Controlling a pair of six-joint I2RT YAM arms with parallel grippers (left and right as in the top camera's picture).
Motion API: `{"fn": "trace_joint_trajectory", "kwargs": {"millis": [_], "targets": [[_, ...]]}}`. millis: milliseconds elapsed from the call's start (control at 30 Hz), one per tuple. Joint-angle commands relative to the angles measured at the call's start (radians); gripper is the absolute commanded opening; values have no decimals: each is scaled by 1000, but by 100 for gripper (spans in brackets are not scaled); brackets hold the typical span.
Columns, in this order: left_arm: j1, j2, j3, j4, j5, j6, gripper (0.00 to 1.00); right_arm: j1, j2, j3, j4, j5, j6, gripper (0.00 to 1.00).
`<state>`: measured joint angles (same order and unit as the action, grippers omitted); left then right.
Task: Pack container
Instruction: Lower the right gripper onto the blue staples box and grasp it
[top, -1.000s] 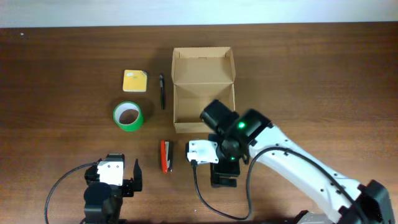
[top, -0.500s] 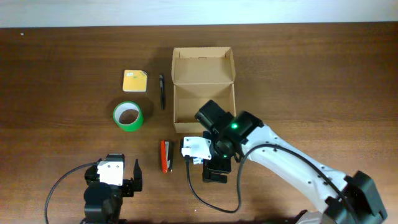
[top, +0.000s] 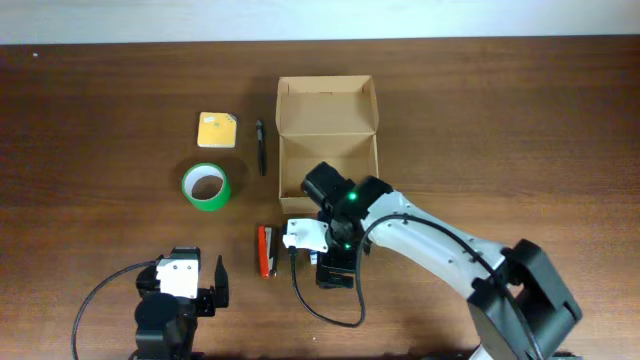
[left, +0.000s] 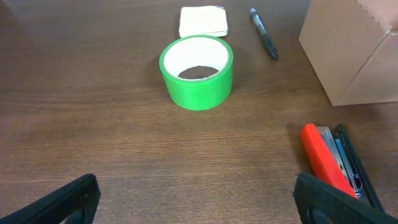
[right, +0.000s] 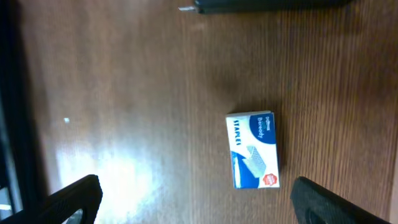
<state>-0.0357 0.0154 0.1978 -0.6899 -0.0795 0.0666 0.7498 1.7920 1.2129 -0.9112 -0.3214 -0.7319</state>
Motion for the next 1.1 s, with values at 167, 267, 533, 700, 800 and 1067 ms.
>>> {"fn": "trace_joint_trajectory", "kwargs": {"millis": [167, 267, 533, 700, 800, 1067], "targets": [[7, -10, -3, 5, -8, -6, 100, 10, 83, -5, 35, 46, 7, 99], [7, -10, -3, 5, -8, -6, 100, 10, 107, -5, 62, 71, 7, 99], [7, -10, -3, 5, -8, -6, 100, 9, 146, -6, 102, 148, 6, 99], [7, -10, -3, 5, -8, -6, 100, 9, 147, -10, 124, 146, 7, 93], [7, -10, -3, 5, -8, -6, 100, 9, 147, -18, 138, 146, 7, 90], [7, -10, -3, 5, -8, -6, 100, 10, 148, -64, 169, 145, 7, 77]]}}
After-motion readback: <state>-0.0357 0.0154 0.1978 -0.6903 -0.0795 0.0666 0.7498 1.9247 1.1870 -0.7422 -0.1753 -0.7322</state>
